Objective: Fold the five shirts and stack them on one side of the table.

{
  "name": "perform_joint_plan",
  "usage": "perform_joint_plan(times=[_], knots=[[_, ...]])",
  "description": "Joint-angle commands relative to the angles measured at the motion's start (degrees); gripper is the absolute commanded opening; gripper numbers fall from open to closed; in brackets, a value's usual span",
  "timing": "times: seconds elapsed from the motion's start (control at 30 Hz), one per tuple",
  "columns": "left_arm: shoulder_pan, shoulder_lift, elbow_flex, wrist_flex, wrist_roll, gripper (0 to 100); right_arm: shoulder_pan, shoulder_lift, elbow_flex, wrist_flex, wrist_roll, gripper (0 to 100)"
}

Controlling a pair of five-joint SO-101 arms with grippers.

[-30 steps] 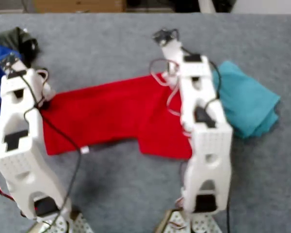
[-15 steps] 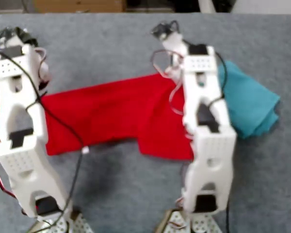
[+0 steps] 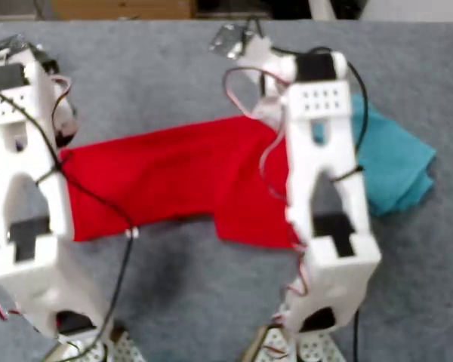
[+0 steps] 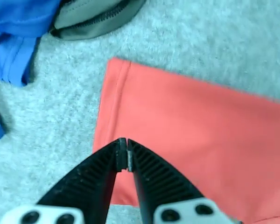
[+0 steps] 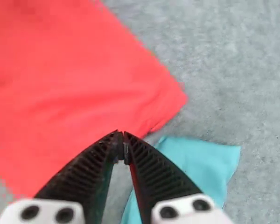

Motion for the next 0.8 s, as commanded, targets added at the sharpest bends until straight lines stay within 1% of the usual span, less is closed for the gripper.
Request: perform_joint_plan(times=[0.0,0.1,0.13,0.23,0.33,0.47,0.6,0.7,0.77], knots=[[0.0,-12.9,15.9,-7.6,-4.4,2,-2.6,-5.1,-2.3,6.2,0.9,5.2],[-1.8,-21.1,33.3,-17.2,-5.9,2,-3.5,-6.6,2.2,8.9,4.2,15.7],[-2.7,-23.3,38.9,-20.2,-6.1,2,-3.5,-8.0,4.4,8.9,4.8,16.9],[-7.2,-29.1,53.5,-27.4,-6.1,2,-3.3,-13.8,13.7,7.5,7.1,13.3],[-11.1,-32.8,64.1,-33.8,-6.2,2,-3.6,-21.3,26.1,4.5,10.1,9.8],[-12.7,-34.1,72.5,-40.7,-6.2,2,-4.9,-32.5,43.8,-1.8,14.2,9.8],[-12.7,-34.1,79.4,-48.4,-6.1,2,-7.2,-41.5,59.4,-3.3,18.1,11.7],[-13.2,-34.6,81.4,-50.5,-5.8,2,-8.4,-45.8,70.2,-5.1,20.3,17.3],[-13.2,-34.6,81.2,-50.9,-6.1,2,-8.2,-47.6,76.7,-7.7,22.5,18.3]])
